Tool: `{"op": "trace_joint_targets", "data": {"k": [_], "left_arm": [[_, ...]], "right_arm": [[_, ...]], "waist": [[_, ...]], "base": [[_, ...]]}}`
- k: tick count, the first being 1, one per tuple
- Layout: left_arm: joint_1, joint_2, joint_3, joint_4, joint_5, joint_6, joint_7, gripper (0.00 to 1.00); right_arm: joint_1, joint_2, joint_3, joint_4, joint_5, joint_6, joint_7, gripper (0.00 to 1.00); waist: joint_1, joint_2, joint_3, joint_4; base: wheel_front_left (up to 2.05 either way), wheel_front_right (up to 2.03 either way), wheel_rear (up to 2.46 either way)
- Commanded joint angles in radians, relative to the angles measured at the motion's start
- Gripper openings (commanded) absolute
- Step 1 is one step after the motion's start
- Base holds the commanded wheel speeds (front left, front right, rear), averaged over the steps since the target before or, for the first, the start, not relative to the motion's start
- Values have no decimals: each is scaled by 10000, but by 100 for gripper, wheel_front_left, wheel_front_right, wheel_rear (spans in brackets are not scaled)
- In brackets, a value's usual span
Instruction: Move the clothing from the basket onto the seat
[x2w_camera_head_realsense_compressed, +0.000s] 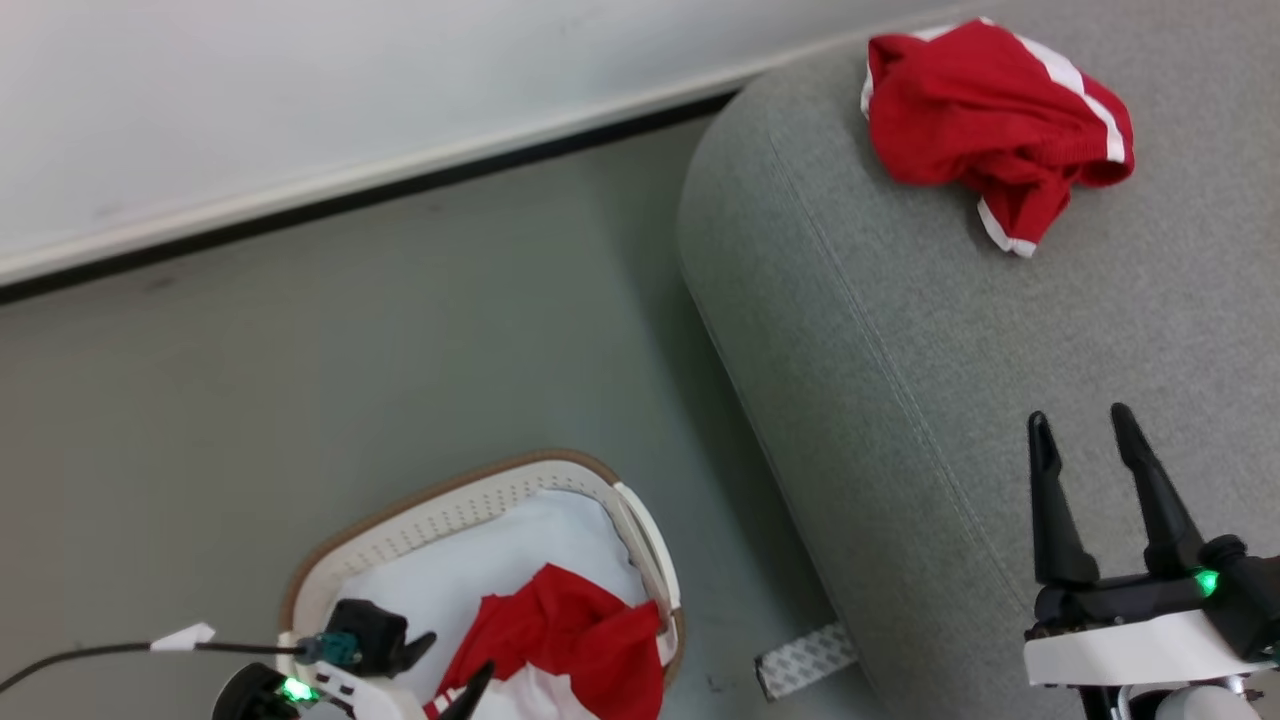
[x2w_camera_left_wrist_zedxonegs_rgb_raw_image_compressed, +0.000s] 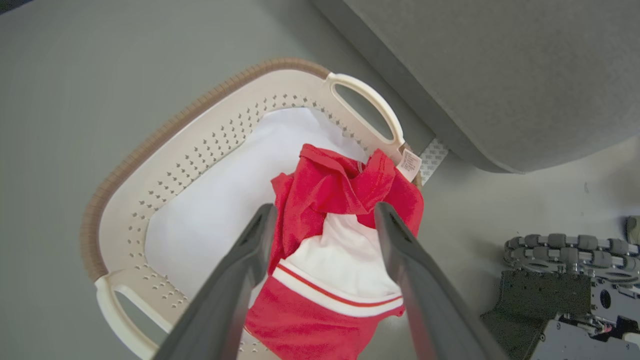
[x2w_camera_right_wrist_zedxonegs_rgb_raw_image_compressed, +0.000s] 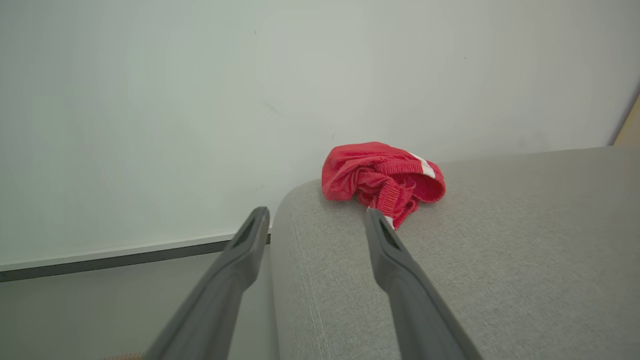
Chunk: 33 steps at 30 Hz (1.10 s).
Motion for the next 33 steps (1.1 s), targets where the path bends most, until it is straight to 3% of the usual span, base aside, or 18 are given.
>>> {"op": "trace_joint_targets", "data": {"k": [1, 7, 20, 28, 30, 31, 32, 33], "left_arm": [[-244, 249, -456, 148, -275, 16, 243, 100], [-1262, 991, -2411, 691, -1407, 17, 970, 100], [-3217, 2270, -5501, 1470, -3085, 15, 1452, 100], [-3661, 2963, -6228, 570, -3726, 15, 2246, 100], [-3654, 3064, -6255, 456, -3892, 15, 2659, 73], [-3566, 3101, -6256, 389, -3931, 15, 2961, 48], [-3483, 3131, -6257, 287, -3946, 15, 3198, 31], [-3462, 3169, -6255, 197, -3984, 15, 3343, 0]], "right_arm": [[-147, 13, -127, -108, 147, -22, -31, 100], [-356, 18, -290, -594, 505, -22, -32, 100], [-801, 18, 66, -1185, 952, -22, -32, 100], [-886, 20, 327, -1253, 1126, -22, -32, 100], [-909, 20, 377, -1250, 1184, -22, -32, 100], [-915, 20, 407, -1242, 1186, -22, -32, 100], [-927, 19, 431, -1243, 1198, -22, -32, 100], [-938, 19, 452, -1248, 1212, -22, -32, 100]], "waist": [[-2, -1, 617, -460], [-2, -1, 1501, -783], [-2, -1, 3172, -1253], [-2, -1, 3743, -1538], [-2, -1, 3821, -1588], [-2, -1, 3848, -1613], [-2, -1, 3867, -1633], [-2, -1, 3882, -1646]], "base": [[0, 0, 0], [0, 0, 0], [0, 0, 0], [0, 0, 0], [0, 0, 0], [0, 0, 0], [0, 0, 0], [0, 0, 0]]}}
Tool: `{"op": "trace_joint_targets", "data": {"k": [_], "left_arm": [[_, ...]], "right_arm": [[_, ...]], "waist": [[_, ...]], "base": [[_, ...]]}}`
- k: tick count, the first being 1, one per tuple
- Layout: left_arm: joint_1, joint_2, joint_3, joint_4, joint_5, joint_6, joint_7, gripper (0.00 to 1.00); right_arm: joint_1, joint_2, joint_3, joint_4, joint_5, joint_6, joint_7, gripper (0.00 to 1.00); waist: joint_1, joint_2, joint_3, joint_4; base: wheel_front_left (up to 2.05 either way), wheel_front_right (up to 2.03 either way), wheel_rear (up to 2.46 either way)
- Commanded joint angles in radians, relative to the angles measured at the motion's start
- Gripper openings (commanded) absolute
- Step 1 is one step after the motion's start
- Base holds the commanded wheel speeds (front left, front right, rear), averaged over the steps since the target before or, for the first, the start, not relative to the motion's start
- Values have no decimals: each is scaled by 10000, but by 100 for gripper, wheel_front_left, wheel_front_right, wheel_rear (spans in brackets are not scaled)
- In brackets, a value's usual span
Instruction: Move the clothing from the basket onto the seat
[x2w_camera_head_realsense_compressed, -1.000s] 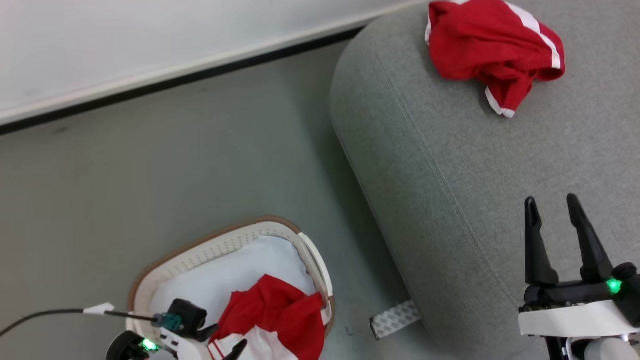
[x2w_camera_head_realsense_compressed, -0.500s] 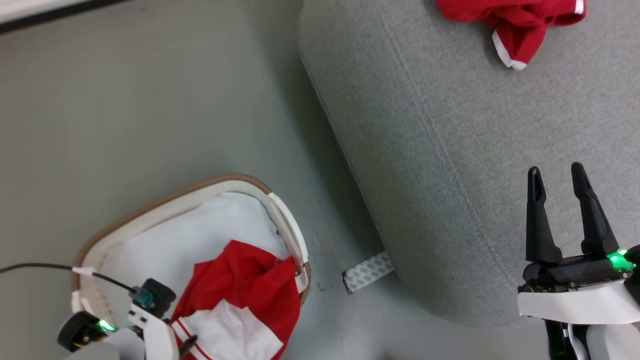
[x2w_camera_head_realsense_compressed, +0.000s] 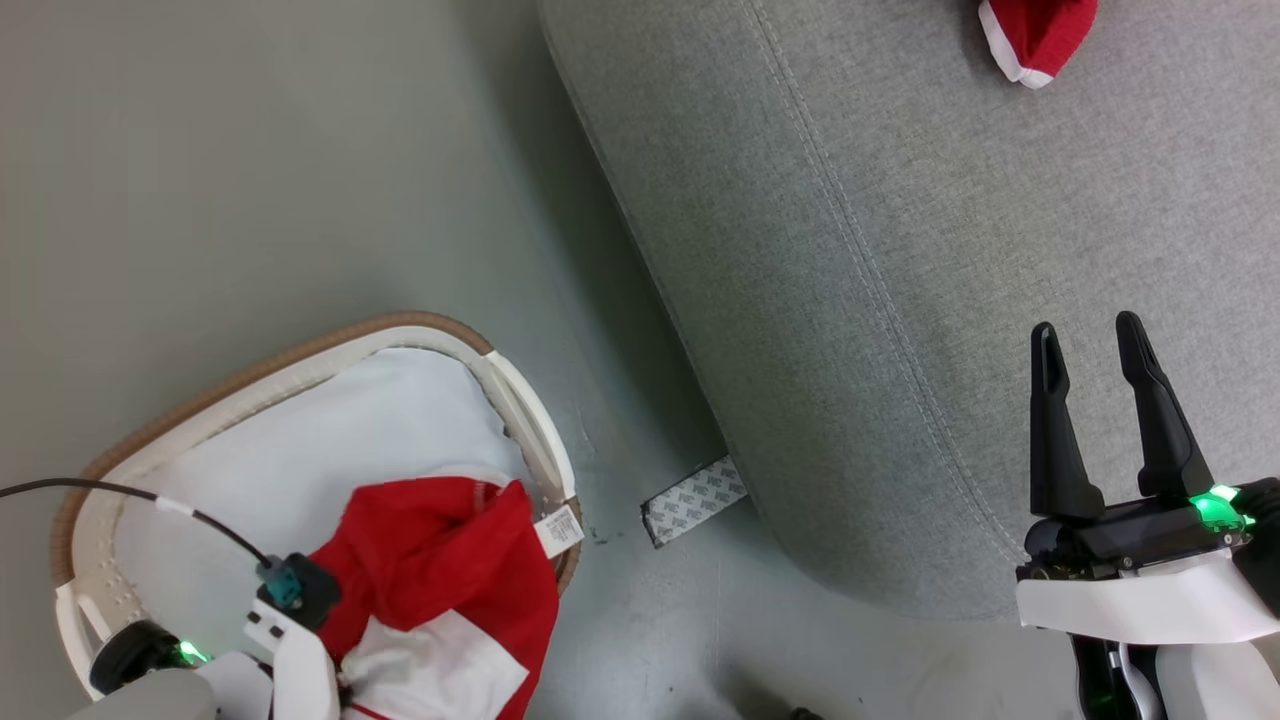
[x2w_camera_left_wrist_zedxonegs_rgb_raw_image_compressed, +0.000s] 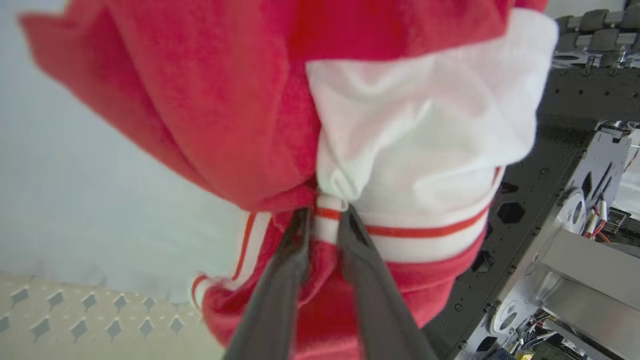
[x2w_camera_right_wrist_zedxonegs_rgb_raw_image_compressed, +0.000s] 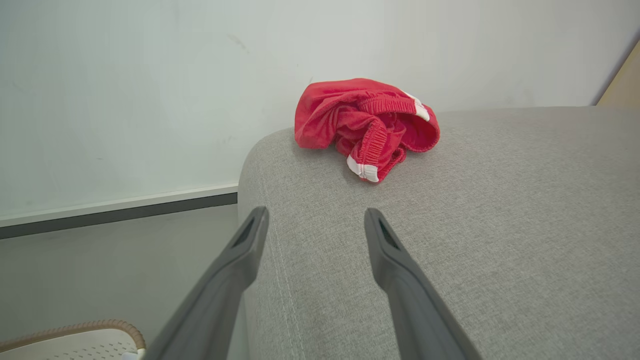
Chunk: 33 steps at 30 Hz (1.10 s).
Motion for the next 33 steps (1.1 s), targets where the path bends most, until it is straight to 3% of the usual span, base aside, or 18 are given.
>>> {"op": "trace_joint_targets", "data": {"k": [1, 11, 18, 27, 33], "left_arm": [[119, 123, -22, -134, -223, 15, 168, 0], [32, -52, -26, -288, -295, 13, -86, 0], [40, -885, -24, -36, -319, 15, -1144, 0], [127, -2181, -26, 63, -446, 15, -2730, 0], [120, -2671, -26, 142, -687, 15, -3889, 0]], "right_arm": [[-118, 7, 20, -13, 29, -22, -32, 100], [-202, 6, -130, 170, -121, -22, -32, 100], [-237, 4, -340, 419, -396, -22, -32, 100], [-184, -3, -597, 1072, -1043, -22, -32, 100], [-42, -5, -590, 1459, -1252, -22, -32, 100]], "waist": [[-1, 0, 32, -30], [-1, 0, -413, 134], [-1, 0, -1531, 657], [-1, 0, -3571, 1840], [-1, 0, -4510, 2477]], "base": [[0, 0, 0], [0, 0, 0], [0, 0, 0], [0, 0, 0], [0, 0, 0]]}}
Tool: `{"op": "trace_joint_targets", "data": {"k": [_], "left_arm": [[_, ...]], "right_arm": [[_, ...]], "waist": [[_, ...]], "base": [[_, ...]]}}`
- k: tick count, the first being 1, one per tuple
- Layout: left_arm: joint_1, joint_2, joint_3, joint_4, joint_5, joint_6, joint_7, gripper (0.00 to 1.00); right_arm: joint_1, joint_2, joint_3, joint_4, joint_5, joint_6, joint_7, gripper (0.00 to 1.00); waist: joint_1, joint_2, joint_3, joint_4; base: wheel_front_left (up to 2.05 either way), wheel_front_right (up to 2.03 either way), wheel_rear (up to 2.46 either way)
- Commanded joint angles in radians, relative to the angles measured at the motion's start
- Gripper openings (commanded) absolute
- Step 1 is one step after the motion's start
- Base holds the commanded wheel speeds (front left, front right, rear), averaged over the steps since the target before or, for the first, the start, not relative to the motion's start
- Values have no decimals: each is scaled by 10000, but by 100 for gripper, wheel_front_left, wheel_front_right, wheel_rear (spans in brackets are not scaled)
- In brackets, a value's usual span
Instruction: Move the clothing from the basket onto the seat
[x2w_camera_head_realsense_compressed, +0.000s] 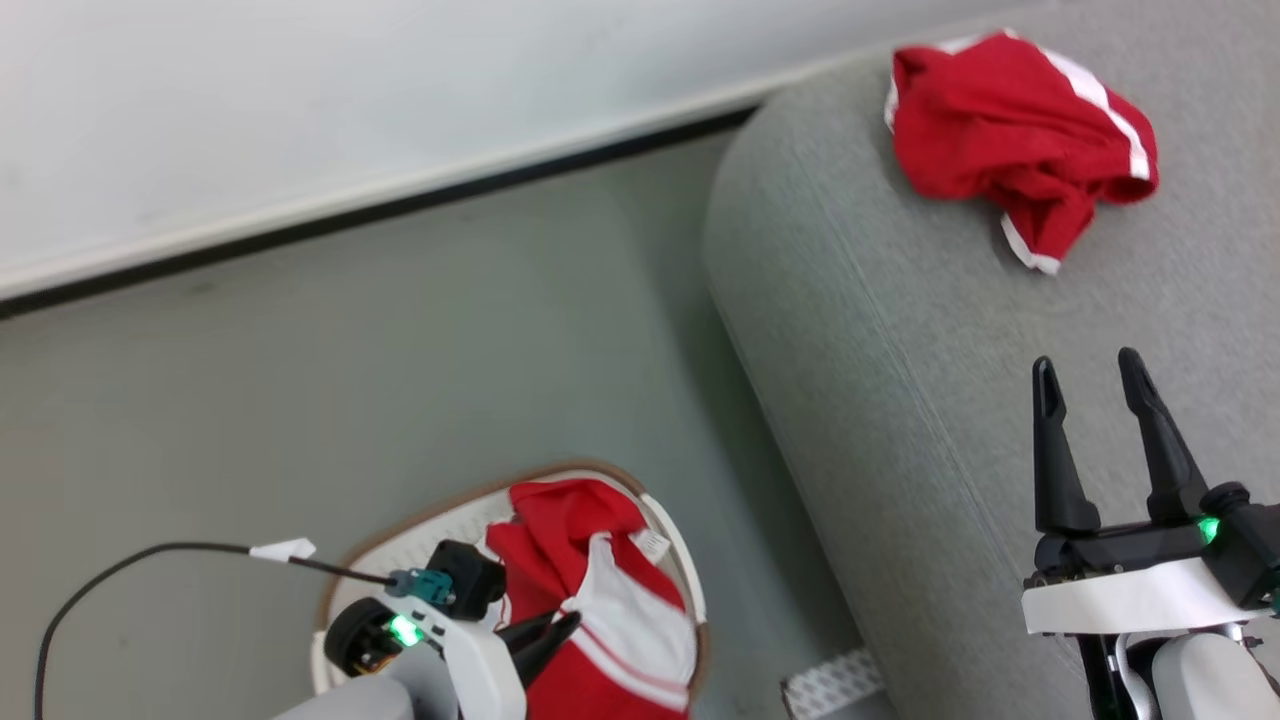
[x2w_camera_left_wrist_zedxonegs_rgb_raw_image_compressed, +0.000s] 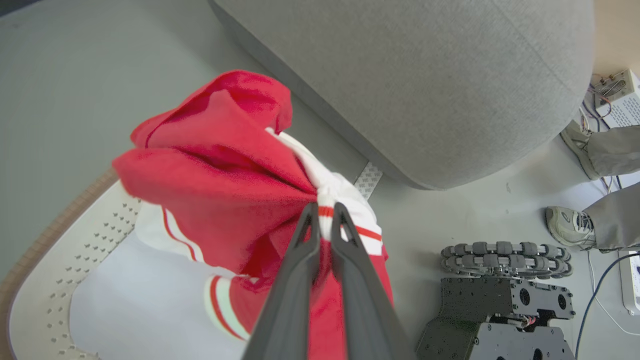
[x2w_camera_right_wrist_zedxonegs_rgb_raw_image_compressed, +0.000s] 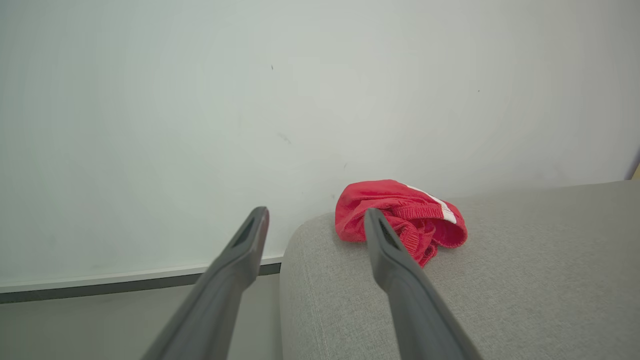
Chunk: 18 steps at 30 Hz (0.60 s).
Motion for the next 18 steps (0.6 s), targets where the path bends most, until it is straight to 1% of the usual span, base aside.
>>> {"op": "trace_joint_targets", "data": {"k": [1, 6, 10, 13, 18], "left_arm": [[66, -83, -8, 18, -116, 15, -271, 0], [-173, -332, 18, -148, -241, 15, -1261, 0], [-556, -361, 411, -420, -25, 15, -1635, 0], [-760, -382, 971, -769, 286, 157, -1722, 0], [-768, -313, 2258, -1926, 1058, 610, -1716, 0]], "right_arm": [[150, -19, -8, 91, -75, -22, -32, 100], [272, -22, 9, 343, -169, -22, -32, 100], [435, -22, 81, 541, -121, -22, -32, 100], [432, -27, 202, 689, 2, -22, -32, 100], [573, -28, 559, 920, 179, -22, -32, 100]], "waist": [[1, 0, -888, 802], [1, 0, -1416, 1327], [1, 0, -1767, 1723], [1, 0, -1997, 1948], [1, 0, -2386, 2230]], "base": [[0, 0, 0], [0, 0, 0], [0, 0, 0], [0, 0, 0], [0, 0, 0]]}}
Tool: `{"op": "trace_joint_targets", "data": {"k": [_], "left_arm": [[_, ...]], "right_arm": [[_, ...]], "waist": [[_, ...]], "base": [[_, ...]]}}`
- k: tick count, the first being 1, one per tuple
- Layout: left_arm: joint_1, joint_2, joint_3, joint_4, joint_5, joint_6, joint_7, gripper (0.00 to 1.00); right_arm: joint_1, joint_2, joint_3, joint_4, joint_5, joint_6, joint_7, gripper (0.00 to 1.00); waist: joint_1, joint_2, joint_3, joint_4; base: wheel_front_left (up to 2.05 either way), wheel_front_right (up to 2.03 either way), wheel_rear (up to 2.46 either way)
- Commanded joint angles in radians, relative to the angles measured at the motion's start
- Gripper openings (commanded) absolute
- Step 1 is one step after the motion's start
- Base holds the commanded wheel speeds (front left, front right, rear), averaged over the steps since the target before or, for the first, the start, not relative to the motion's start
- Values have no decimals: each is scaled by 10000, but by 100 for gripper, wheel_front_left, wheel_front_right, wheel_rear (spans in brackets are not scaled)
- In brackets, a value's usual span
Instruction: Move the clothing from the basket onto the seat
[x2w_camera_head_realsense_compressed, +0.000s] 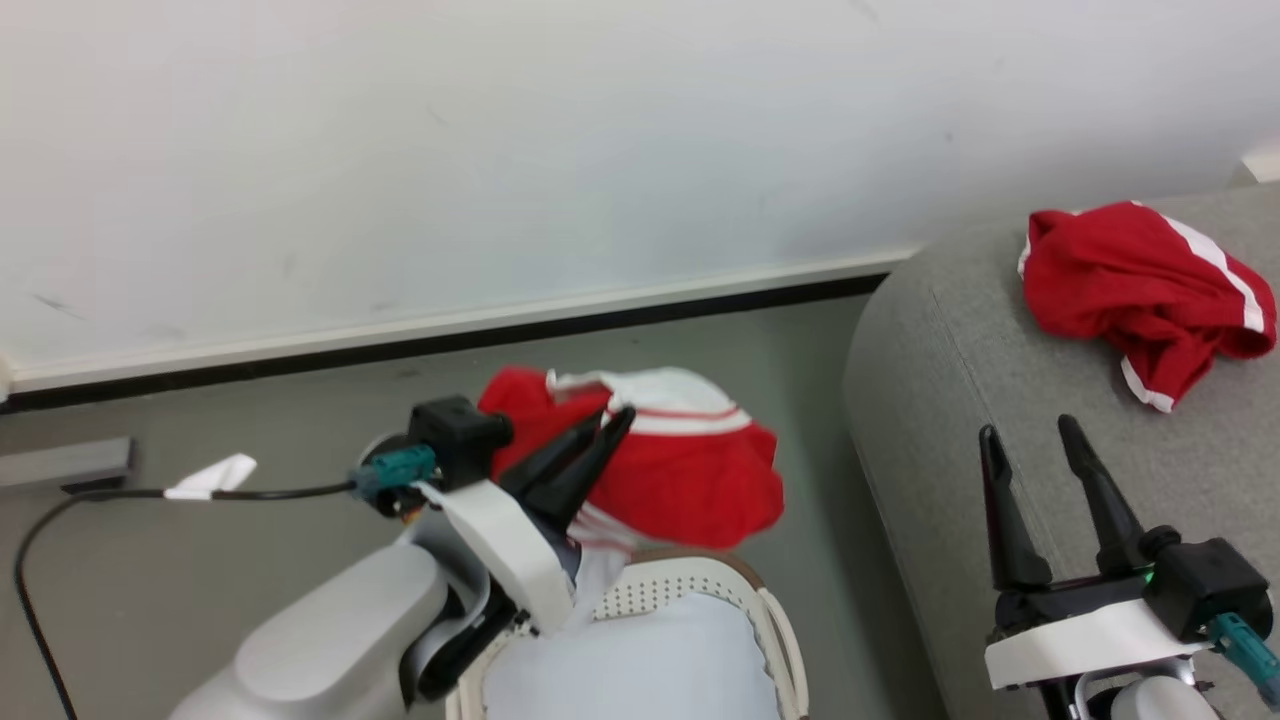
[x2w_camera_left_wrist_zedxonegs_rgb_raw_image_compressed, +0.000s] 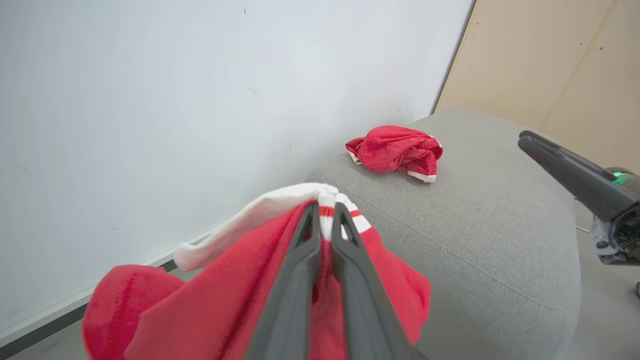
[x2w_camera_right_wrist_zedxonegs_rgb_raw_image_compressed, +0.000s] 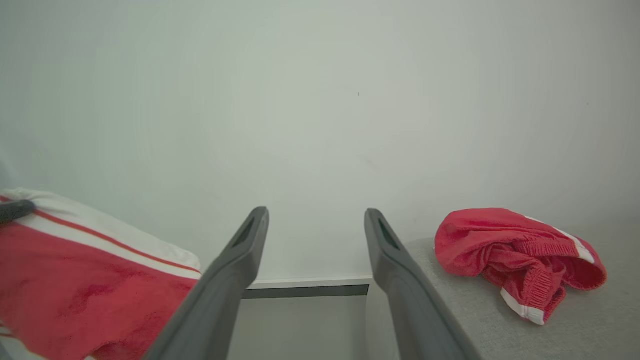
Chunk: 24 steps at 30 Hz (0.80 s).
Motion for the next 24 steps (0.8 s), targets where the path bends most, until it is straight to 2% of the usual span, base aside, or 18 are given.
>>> {"op": "trace_joint_targets", "data": {"k": [1, 7, 13, 24], "left_arm": [[24, 71, 281, -299, 277, 99, -20, 0], [-53, 159, 1373, -1463, 995, 463, -20, 0], [-132, 229, 2060, -1995, 1277, 746, -21, 0], [278, 208, 2372, -2279, 1355, 871, -16, 0]], "right_arm": [[145, -25, 82, 69, 119, -22, -32, 100], [120, -22, 568, 281, 314, -22, -32, 100], [3, -22, 1265, 461, 486, -22, -32, 100], [-120, -108, 2040, 748, 368, -22, -32, 100]], "waist": [[2, 0, -260, 225], [2, 0, -572, 421], [2, 0, -740, 480], [2, 0, -787, 625]], "base": [[0, 0, 0], [0, 0, 0], [0, 0, 0], [0, 0, 0]]}}
